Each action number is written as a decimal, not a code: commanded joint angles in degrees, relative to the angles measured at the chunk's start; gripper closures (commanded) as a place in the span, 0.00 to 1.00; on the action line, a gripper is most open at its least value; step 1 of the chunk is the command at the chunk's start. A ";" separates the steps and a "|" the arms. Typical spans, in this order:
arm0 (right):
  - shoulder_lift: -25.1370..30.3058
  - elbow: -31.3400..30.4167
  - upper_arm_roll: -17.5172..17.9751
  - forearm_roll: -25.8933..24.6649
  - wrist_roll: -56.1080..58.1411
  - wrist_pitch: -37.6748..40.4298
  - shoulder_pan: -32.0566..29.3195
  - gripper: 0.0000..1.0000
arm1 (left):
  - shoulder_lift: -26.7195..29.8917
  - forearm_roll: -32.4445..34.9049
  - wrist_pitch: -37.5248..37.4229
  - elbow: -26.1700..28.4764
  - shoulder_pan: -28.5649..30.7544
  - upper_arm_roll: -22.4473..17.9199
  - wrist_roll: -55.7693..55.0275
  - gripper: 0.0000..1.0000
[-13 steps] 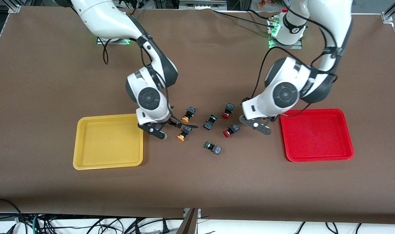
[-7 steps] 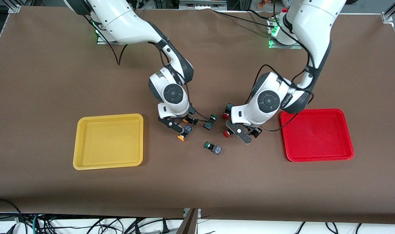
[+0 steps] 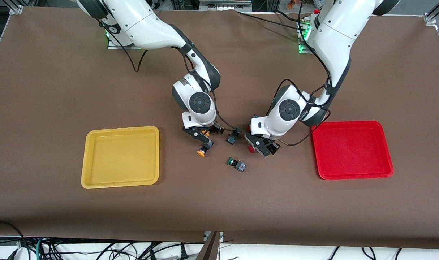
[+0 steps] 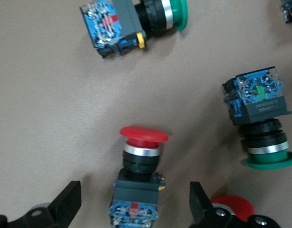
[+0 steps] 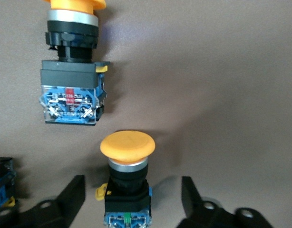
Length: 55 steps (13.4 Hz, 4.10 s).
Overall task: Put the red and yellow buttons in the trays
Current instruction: 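Carry the yellow button to the yellow tray while the left gripper carries red, then release the yellow button in the yellow tray while the left gripper releases red, then reach the right gripper to the second yellow button while the left gripper reaches red, then grasp the yellow button with the right gripper while the left gripper grasps red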
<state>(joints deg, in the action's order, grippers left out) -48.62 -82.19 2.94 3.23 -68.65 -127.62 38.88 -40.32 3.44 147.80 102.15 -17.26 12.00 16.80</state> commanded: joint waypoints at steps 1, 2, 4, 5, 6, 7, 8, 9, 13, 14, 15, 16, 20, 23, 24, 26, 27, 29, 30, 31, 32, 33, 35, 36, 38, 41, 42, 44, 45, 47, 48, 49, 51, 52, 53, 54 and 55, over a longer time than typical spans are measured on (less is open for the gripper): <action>-0.43 0.89 -0.30 0.82 1.49 -0.09 0.15 1.00 | 0.41 0.77 0.91 0.60 -0.76 -0.13 0.25 0.00; -0.25 0.98 -0.39 0.81 2.72 -0.09 -0.20 1.00 | 0.07 0.77 0.91 0.68 -0.58 -0.13 0.25 0.00; 0.97 1.59 -0.47 0.90 4.74 0.87 -1.25 1.00 | 0.06 0.77 0.82 0.68 -0.24 -0.13 0.77 0.41; 2.02 1.68 -0.47 0.82 6.66 1.92 -3.00 1.00 | 0.06 0.77 0.48 0.68 -0.32 -0.13 0.78 0.69; 3.77 1.68 -0.47 0.81 11.47 5.07 -5.45 1.00 | 0.06 0.77 0.30 0.86 -0.15 -0.13 0.86 0.84; 5.01 1.77 -0.47 1.08 18.04 8.32 -8.61 1.00 | 0.50 0.77 0.03 0.77 0.20 -0.13 0.95 0.90; 6.33 1.68 -0.47 1.51 24.98 10.53 -11.86 1.00 | 1.37 0.77 -0.66 0.77 0.82 -0.13 0.95 0.90; 7.30 1.68 -0.56 1.69 32.80 13.25 -15.29 1.00 | 2.95 0.77 -3.89 0.42 1.69 -0.13 1.39 0.90; 6.61 0.80 -0.91 1.52 52.80 16.26 -26.29 1.00 | 8.66 0.86 -24.80 -2.12 10.46 -0.57 12.35 0.86; 5.73 0.45 -0.91 1.52 54.22 16.17 -27.18 1.00 | 9.28 0.86 -29.02 -4.04 12.75 -0.66 15.42 0.86; 5.20 0.45 -0.91 1.26 54.32 15.91 -27.27 1.00 | 9.38 0.95 -33.41 -6.24 14.95 -0.84 18.15 0.85; 4.59 0.36 -1.00 0.73 54.32 15.56 -27.27 1.00 | 9.29 1.21 -35.54 -7.04 16.80 -1.53 19.05 0.84; 2.65 0.45 -0.91 0.64 54.32 14.33 -27.01 0.63 | 5.09 8.77 -34.17 -7.05 24.80 -1.98 24.04 0.83; 4.05 1.85 -0.39 0.90 53.97 15.03 -25.70 0.00 | 1.74 8.77 -29.68 -6.26 26.84 -1.89 26.26 0.30; 4.93 1.86 -0.39 1.16 53.27 15.03 -23.60 0.00 | 1.82 8.77 -29.76 -6.35 26.58 -1.89 26.35 0.00; 5.02 3.08 -0.39 1.43 42.96 14.86 -20.00 0.00 | 4.18 8.77 -30.55 -6.52 26.40 -0.93 25.92 0.00; 4.93 4.13 -0.30 1.43 35.15 14.25 -17.72 0.00 | 6.02 8.60 -32.29 -6.70 26.40 0.12 25.04 0.00; 4.06 5.72 -0.39 1.25 20.90 10.75 -13.40 0.00 | 9.54 8.34 -38.70 -7.31 26.31 3.89 16.40 0.00; 3.62 5.64 -0.39 1.34 15.87 7.07 -12.08 0.00 | 10.16 8.42 -41.34 -7.23 26.40 6.78 8.42 0.00; 2.75 5.63 -0.39 1.08 11.56 3.73 -10.24 0.00 | 10.00 8.07 -42.41 -6.62 26.49 9.59 0.68 0.00; 1.61 5.72 -0.47 0.90 8.82 0.82 -8.74 0.00 | 9.47 6.42 -42.33 -6.26 26.31 12.32 -5.84 0.00; 0.81 5.81 -0.47 0.90 6.53 -2.51 -7.86 0.00 | 9.03 5.53 -41.81 -5.48 25.79 14.09 -10.86 0.00; -1.56 6.16 -0.82 0.64 3.09 -7.27 -5.84 0.00 | 7.02 4.21 -36.83 -3.81 25.08 16.73 -13.89 0.00; -2.61 6.34 -1.00 0.64 2.12 -9.47 -4.96 0.00 | 7.09 1.51 -31.92 -1.01 25.08 17.79 -14.94 0.00; -3.85 6.25 -1.00 0.46 1.50 -11.60 -4.25 0.04 | 7.97 1.04 -20.16 7.49 24.99 18.93 -19.85 0.00; -4.73 6.25 -1.00 -1.29 2.02 -11.60 -4.16 0.61 | 9.12 1.30 -9.21 13.78 21.94 20.78 -32.12 0.00; -4.73 6.25 -1.00 -1.38 2.55 -11.51 -4.16 0.82 | 9.03 1.39 -8.50 13.69 19.05 20.52 -37.31 0.00; -3.95 6.25 -1.09 -2.34 4.21 -10.20 -4.77 1.00 | 8.59 2.96 -7.01 13.25 15.78 20.17 -41.92 0.00; -2.55 6.34 -1.09 -2.78 7.27 -6.45 -5.56 1.00 | 7.72 6.89 -4.82 13.43 15.59 20.08 -42.55 0.00; 1.31 6.43 -0.57 -1.74 19.97 2.94 -10.72 1.00 | 6.13 15.76 -4.28 13.17 15.85 20.08 -42.73 0.00; 2.72 6.43 -0.39 -0.86 27.70 7.08 -14.14 1.00 | 5.78 17.20 -3.58 13.16 15.68 20.08 -42.73 0.00; 4.48 6.43 -0.56 1.06 35.78 11.21 -17.05 1.00 | 4.99 17.30 -3.05 13.16 15.68 19.99 -42.73 0.00; 5.81 6.25 -1.09 1.61 49.86 17.02 -22.59 1.00 | 4.28 17.30 -2.70 13.08 15.50 19.91 -42.73 0.00; 5.99 6.34 -1.00 1.69 55.84 19.75 -25.66 1.00 | 3.58 17.30 -2.43 13.08 15.67 19.91 -42.73 0.00; 5.99 6.25 -1.00 1.08 59.99 21.87 -27.87 1.00 | 3.49 17.30 -2.43 13.16 16.11 19.73 -42.73 0.00; 5.99 5.90 -1.70 0.21 63.16 23.02 -28.85 1.00 | 3.49 17.30 -2.43 13.16 16.20 19.73 -42.73 0.23; 5.90 5.03 -3.97 -0.84 65.63 23.03 -29.12 1.00 | 3.66 17.30 -2.43 13.16 16.20 19.73 -42.73 0.62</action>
<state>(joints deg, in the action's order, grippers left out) -43.35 -75.02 0.63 3.71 -7.60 -105.50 9.94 -36.74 19.24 144.46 115.06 -1.57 31.61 -25.71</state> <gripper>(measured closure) 0.595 0.088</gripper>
